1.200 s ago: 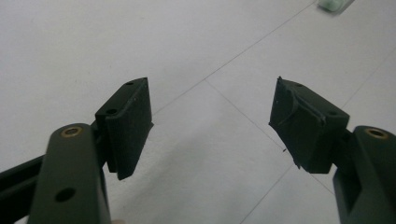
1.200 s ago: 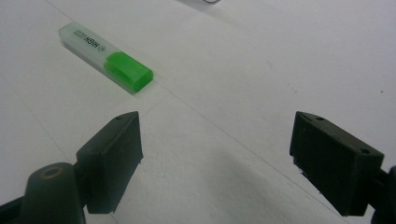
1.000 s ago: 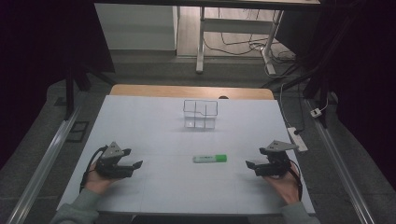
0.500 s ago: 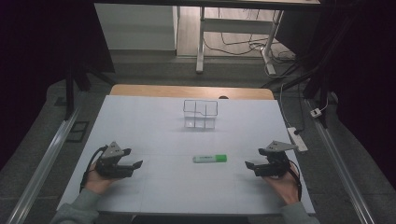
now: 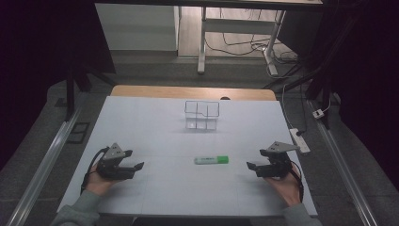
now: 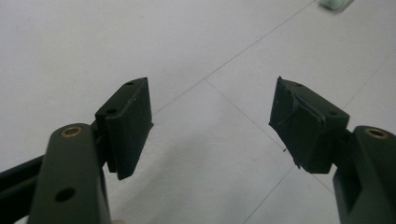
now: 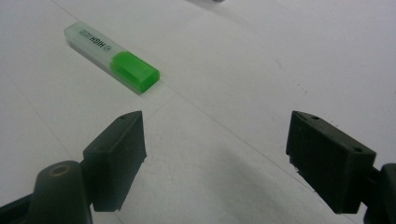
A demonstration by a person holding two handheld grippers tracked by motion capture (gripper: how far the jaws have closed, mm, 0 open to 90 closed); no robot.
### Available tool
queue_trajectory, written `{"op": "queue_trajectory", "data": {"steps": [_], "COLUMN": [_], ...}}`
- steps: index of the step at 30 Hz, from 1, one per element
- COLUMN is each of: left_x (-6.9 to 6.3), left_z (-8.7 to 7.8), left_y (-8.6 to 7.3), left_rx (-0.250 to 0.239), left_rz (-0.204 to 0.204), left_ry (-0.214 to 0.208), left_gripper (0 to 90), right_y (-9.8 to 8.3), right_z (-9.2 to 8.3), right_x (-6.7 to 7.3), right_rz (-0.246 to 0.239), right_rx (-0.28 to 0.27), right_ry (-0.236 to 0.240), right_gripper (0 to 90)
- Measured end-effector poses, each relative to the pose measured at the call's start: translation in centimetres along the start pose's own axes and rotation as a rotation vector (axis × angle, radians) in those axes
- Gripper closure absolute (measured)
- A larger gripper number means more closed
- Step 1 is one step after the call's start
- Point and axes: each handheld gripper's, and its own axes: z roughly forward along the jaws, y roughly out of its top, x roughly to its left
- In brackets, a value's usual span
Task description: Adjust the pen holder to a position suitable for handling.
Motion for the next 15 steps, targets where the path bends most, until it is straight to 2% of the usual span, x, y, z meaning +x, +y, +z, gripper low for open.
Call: {"op": "queue_trajectory", "data": {"steps": [15], "left_x": [0.0], "left_z": [0.0], "left_y": [0.0], "left_rx": [0.005], "left_rz": [0.003], "left_ry": [-0.002], "left_gripper": [29.1], "right_y": [1.8], "right_z": [0.1], "right_x": [0.8], "right_rz": [0.0], "right_rx": [-0.007], "right_ry": [0.013], "right_gripper": [23.2]}}
